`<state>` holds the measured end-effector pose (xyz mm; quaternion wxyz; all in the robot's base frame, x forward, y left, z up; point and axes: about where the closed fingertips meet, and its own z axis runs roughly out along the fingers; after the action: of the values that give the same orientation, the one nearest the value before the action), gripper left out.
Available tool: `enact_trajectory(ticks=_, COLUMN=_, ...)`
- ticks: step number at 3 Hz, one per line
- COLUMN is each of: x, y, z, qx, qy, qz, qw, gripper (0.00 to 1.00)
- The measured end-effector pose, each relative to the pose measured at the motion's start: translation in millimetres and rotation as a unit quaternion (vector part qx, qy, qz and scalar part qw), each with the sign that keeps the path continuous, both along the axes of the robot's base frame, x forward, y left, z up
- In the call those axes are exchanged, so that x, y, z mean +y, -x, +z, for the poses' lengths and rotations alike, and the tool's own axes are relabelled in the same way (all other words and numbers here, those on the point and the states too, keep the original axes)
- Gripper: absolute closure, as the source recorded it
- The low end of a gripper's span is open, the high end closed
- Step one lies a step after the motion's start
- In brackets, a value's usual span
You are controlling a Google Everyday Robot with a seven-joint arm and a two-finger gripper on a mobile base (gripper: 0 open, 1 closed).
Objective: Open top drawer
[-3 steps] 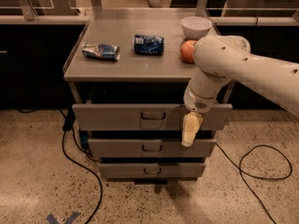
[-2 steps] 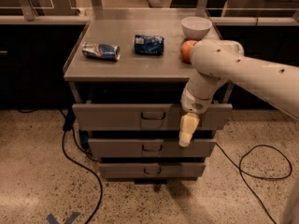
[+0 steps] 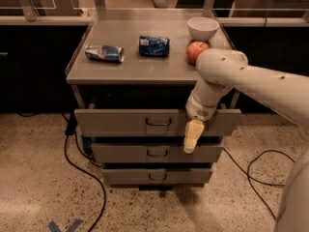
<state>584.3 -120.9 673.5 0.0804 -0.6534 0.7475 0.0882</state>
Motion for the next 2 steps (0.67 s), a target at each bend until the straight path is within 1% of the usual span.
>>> enact_trajectory(ticks=1, x=7.0, y=2.5, z=-11.0, qx=0.032, qy=-0.006, qz=0.015, qw=0.9994, gripper=0.00)
enact_trajectory(ticks=2, x=6.9, y=2.6, z=-9.2, qx=0.032, qy=-0.006, qz=0.015, qw=0.9994, gripper=0.00)
